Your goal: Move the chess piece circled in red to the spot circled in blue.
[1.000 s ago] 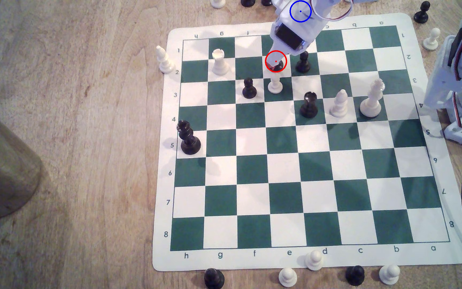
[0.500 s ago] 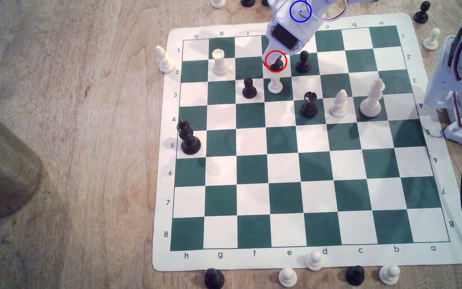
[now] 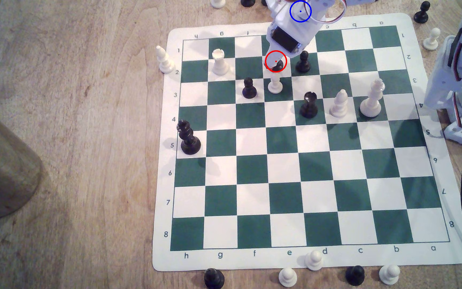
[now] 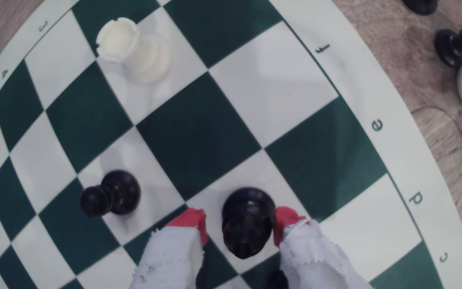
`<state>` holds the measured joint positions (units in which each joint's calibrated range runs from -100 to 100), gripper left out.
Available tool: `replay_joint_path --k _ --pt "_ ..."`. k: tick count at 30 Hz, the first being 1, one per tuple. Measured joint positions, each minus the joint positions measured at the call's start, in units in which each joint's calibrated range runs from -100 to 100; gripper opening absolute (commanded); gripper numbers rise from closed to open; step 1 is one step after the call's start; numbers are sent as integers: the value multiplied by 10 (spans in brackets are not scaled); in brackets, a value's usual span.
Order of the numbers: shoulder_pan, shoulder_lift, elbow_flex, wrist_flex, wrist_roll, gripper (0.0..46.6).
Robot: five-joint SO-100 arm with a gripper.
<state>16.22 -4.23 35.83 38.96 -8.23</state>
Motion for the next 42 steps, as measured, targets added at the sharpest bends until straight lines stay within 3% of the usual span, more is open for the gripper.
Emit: replay_joint_path --k 4,9,18,29,42 --pt "0 5 0 0 0 88" --pt "0 5 0 0 0 6" --pt "0 -10 1 0 0 3" --pt "10 -242 12 122 0 3" --pt "108 -236 41 114 24 3"
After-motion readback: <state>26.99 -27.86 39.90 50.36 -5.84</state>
